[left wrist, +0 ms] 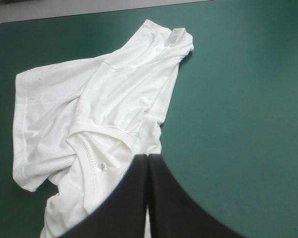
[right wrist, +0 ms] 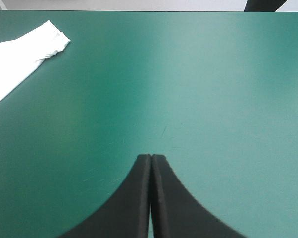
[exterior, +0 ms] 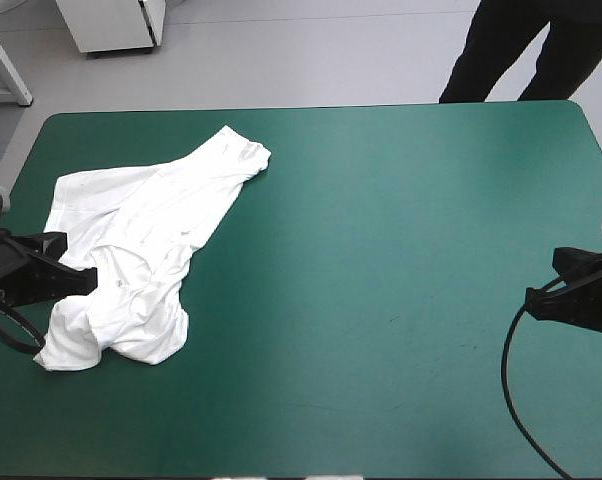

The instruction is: Fold the cloth

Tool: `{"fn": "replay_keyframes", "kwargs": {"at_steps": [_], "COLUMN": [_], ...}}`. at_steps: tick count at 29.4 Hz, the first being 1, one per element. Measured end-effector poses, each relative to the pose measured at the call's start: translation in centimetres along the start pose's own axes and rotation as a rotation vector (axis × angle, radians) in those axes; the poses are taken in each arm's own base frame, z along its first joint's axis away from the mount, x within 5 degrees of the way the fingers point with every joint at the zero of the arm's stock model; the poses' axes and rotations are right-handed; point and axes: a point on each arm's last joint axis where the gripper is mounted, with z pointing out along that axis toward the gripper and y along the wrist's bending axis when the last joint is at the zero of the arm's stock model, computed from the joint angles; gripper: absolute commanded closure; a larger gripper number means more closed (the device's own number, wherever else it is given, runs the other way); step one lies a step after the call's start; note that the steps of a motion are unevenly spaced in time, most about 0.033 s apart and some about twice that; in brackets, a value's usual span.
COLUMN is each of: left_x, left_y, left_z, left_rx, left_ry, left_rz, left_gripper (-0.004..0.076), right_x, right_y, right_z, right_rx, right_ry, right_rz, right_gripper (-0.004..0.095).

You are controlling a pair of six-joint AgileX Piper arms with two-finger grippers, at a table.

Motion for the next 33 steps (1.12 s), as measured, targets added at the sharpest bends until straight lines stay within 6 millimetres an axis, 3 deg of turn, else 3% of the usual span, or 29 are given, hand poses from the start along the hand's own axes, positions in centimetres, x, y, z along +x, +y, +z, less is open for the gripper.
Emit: {"fn": "replay_keyframes", "kwargs": {"at_steps": [14,18,33], "left_x": [0.0,-0.5,-6.8], "left_y": [0.0,0.5,2.7], "left_z": [0.0,0.9,11.0], "left_rx": [-0.004,-0.038,-0.102], "left_ry": [-0.003,0.016,0.119], "left_rz": [0.001,0.006,0.030], "left_gripper": [0.0746,0.0746,0.0720], "right_x": [0.0,0.0,0.0], "right_y": [0.0,0.0,0.0], "right_z": [0.0,0.0,0.0], "right_rx": [0.000,0.000,0.001], "right_ry": [0.000,0.000,0.000], "right_rz": [0.000,0.000,-0.001], "right_gripper": [0.0925,0.0925,0.0925]}}
